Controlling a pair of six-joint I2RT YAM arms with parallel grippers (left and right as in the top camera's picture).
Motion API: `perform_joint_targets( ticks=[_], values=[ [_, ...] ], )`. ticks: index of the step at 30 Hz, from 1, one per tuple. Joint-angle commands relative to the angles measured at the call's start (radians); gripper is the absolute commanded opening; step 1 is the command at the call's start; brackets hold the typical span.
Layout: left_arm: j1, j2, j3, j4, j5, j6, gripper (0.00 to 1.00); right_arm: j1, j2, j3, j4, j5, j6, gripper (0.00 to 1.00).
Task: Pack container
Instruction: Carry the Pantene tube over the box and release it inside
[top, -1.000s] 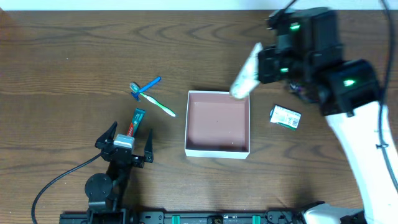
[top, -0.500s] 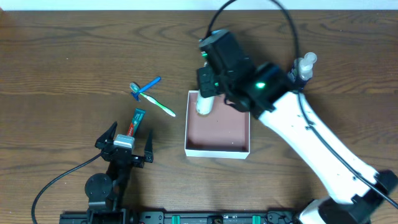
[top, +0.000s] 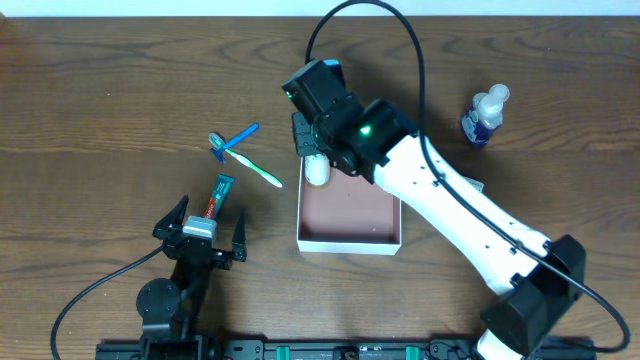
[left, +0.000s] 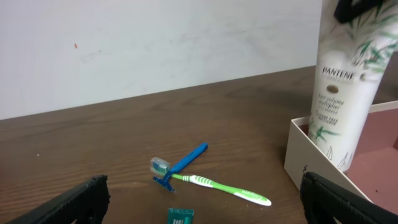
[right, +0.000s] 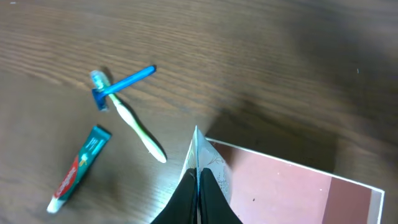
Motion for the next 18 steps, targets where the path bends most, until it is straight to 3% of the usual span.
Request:
perform_joint_targets(
  ticks=[1,18],
  values=[
    [0.006,-0.006,-0.019,-0.033,0.011,0.013,0.98,0.029,0.018,0.014,0.011,0.070,0.084,0.01],
    [0.006,-0.006,-0.019,-0.033,0.011,0.013,0.98,0.067,0.041,0.014,0.016,0.141,0.188,0.02]
  ],
)
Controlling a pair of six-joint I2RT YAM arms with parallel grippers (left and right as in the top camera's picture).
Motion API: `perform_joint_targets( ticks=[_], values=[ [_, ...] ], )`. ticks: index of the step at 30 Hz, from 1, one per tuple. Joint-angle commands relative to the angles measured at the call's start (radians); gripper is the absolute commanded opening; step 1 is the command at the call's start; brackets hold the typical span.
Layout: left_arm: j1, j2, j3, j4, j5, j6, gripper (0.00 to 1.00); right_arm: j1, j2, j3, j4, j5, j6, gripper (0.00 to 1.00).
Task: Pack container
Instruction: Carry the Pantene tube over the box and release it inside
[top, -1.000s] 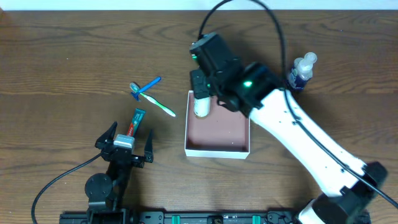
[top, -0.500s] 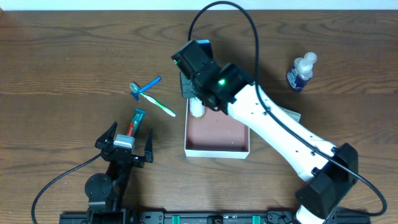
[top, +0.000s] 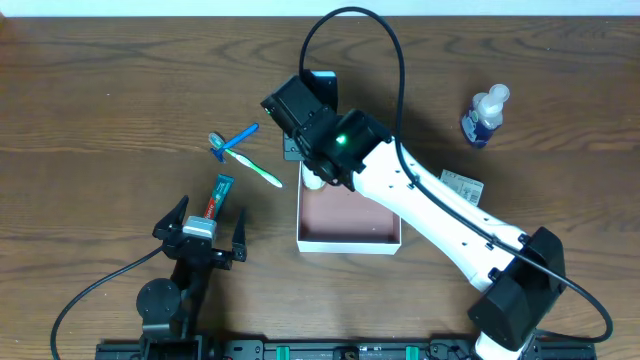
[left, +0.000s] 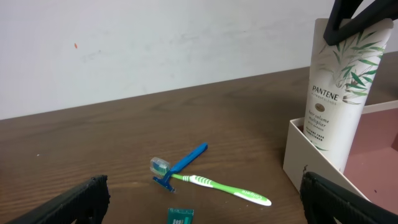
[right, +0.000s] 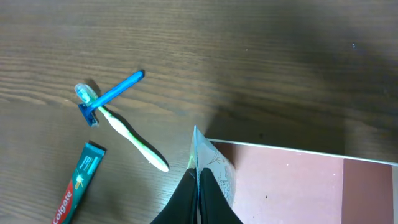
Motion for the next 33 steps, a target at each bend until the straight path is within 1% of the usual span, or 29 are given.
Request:
perform_joint_targets(
  ticks=[1,7,12,13,15,16,17,18,20,22,26,28,33],
  values=[
    [0.006,-0.006,-0.019,-0.033,0.011,0.013,0.98,0.014,-0.002,0.014,0.008,0.036,0.030,0.02],
    [0.006,-0.006,-0.019,-0.033,0.011,0.013,0.98,0.014,0.006,0.009,-0.008,0.064,0.083,0.01],
    [0.006,-0.006,-0.019,-0.033,0.010,0.013,0.98,0.014,0.018,0.007,-0.010,0.065,0.087,0.01],
    [0.006,-0.006,-0.019,-0.033,0.010,0.013,0.98,0.014,0.018,0.007,-0.010,0.065,0.087,0.03],
    [0.006,-0.006,-0.019,-0.033,0.010,0.013,0.98,0.014,0.018,0.007,-0.006,0.066,0.086,0.15],
    [0.006,-0.006,-0.019,-0.033,0.010,0.013,0.98,0.014,0.018,0.007,-0.005,0.066,0.086,0.25],
    [0.006,-0.006,-0.019,-0.033,0.010,0.013,0.98,0.014,0.018,0.007,-0.002,0.065,0.086,0.46],
    [0.006,-0.006,-0.019,-0.033,0.010,0.013,0.98,0.014,0.018,0.007,-0.001,0.065,0.085,0.56],
    [0.006,-0.006,-0.019,-0.033,0.010,0.013,0.98,0.014,0.018,0.007,0.008,0.066,0.080,0.67],
    [0.006,-0.006,-0.019,-0.033,0.011,0.013,0.98,0.013,0.015,0.009,0.022,0.065,0.068,0.72],
    [0.006,-0.006,-0.019,-0.033,0.010,0.013,0.98,0.011,-0.013,0.024,0.049,0.066,0.012,0.75],
    [0.006,-0.006,-0.019,-0.033,0.011,0.013,0.98,0.003,-0.045,0.047,0.051,0.065,-0.028,0.79],
    [0.006,-0.006,-0.019,-0.033,0.010,0.013,0.98,-0.043,-0.150,0.108,0.013,0.063,-0.153,0.81]
  ],
)
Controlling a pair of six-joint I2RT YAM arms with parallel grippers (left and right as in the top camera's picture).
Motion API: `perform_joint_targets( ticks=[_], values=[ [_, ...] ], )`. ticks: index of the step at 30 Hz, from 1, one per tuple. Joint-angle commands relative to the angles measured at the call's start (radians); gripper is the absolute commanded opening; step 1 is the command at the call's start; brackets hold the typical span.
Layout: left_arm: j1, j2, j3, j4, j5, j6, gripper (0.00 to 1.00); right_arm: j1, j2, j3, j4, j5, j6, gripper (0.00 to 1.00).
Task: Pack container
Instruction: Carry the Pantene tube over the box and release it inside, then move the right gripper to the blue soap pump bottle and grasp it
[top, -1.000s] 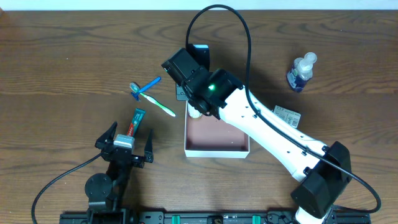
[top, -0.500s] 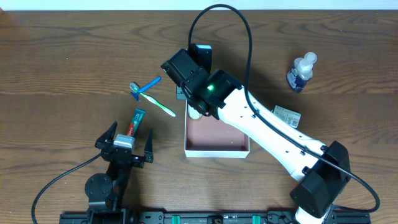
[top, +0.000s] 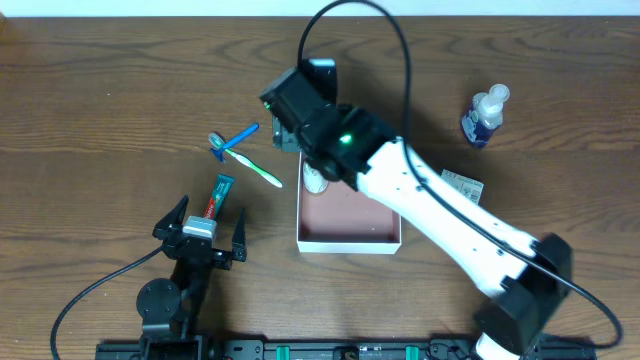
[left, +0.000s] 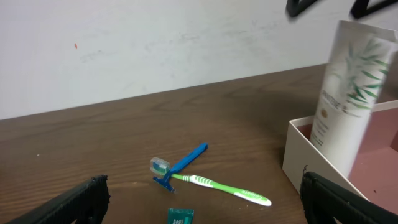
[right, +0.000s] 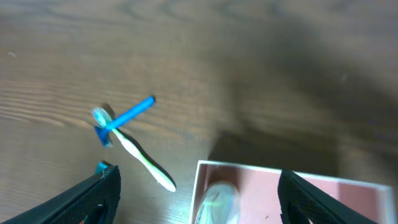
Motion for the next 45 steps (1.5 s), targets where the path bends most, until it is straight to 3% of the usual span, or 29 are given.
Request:
perform_joint_targets(
  ticks=[1,6,13,20,37,45],
  values=[
    [0.006,-0.006,-0.019,-0.033,0.011,0.013,0.98,-0.056,-0.150,0.075,-0.034,0.020,-0.128,0.81],
    [0.006,-0.006,-0.019,-0.033,0.011,0.013,0.98,-0.208,-0.278,0.077,-0.168,0.019,-0.169,0.81],
    [0.006,-0.006,-0.019,-0.033,0.011,0.013,0.98,-0.563,-0.319,0.066,-0.322,-0.081,-0.214,0.83],
    [0.006,-0.006,-0.019,-0.033,0.011,0.013,0.98,-0.806,-0.267,-0.035,-0.295,-0.275,-0.454,0.84],
    [0.006,-0.006,-0.019,-0.033,0.011,0.013,0.98,-0.879,-0.102,-0.187,-0.063,-0.319,-0.478,0.81],
    [0.006,-0.006,-0.019,-0.033,0.011,0.013,0.98,-0.879,-0.004,-0.187,0.013,-0.257,-0.319,0.72]
  ],
)
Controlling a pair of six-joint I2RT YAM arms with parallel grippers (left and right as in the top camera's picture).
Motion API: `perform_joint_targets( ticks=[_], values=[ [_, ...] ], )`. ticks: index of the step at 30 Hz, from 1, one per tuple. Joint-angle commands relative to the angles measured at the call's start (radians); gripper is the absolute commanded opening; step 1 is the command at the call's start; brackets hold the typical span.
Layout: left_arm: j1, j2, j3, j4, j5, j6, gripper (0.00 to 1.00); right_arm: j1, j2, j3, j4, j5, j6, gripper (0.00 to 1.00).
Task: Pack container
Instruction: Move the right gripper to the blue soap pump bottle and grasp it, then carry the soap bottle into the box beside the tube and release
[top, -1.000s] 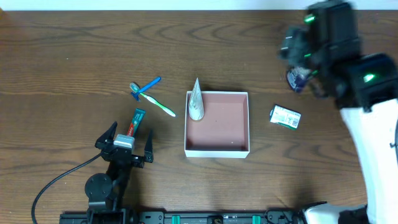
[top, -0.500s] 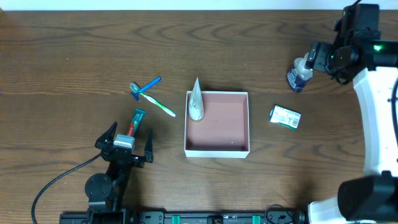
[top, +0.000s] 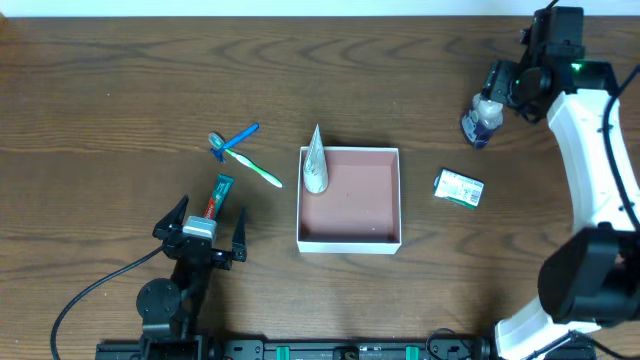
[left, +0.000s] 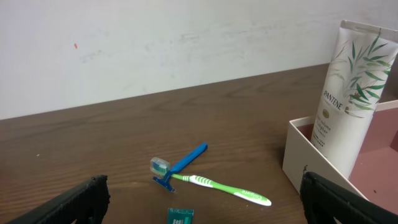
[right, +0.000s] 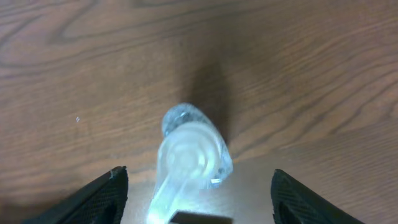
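Note:
A white box with a pink floor sits mid-table. A white Pantene tube stands upright, leaning in its far left corner, free of any gripper; the left wrist view shows the tube at the box wall. A green toothbrush, a blue razor and a toothpaste tube lie left of the box. My right gripper is open at the far right, above a clear pump bottle that sits between its fingers. My left gripper is open near the toothpaste.
A small green packet lies right of the box. The pump bottle has a blue base and stands near the table's far right corner. A white wall rises behind the table's far edge in the left wrist view.
My right gripper was open above the tube at the box's far left corner; now it is at the far right, open over the pump bottle. The tube stands alone in the box.
My right gripper was shut on the Pantene tube, holding it upright in the box's far left corner, and still held it at the second moment. Then it was open above the tube. Now it is over the pump bottle. The left arm has not moved.

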Motion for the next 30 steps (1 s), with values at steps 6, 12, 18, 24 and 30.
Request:
perform_joint_targets(
  ticks=[6,12,18,24,30],
  values=[
    [0.006,-0.006,-0.019,-0.033,0.011,0.013,0.98,-0.006,0.103,-0.004,0.033,0.030,0.091,0.61],
    [0.006,-0.006,-0.019,-0.033,0.011,0.013,0.98,-0.007,0.106,-0.004,0.038,0.033,0.082,0.32],
    [0.006,-0.006,-0.019,-0.033,0.011,0.013,0.98,-0.006,0.106,-0.004,0.036,0.033,0.026,0.15],
    [0.006,-0.006,-0.019,-0.033,0.011,0.013,0.98,-0.005,0.104,-0.004,0.029,0.033,-0.059,0.02],
    [0.006,-0.006,-0.019,-0.033,0.011,0.013,0.98,-0.003,0.063,-0.002,0.034,0.030,-0.129,0.01]
  ],
)
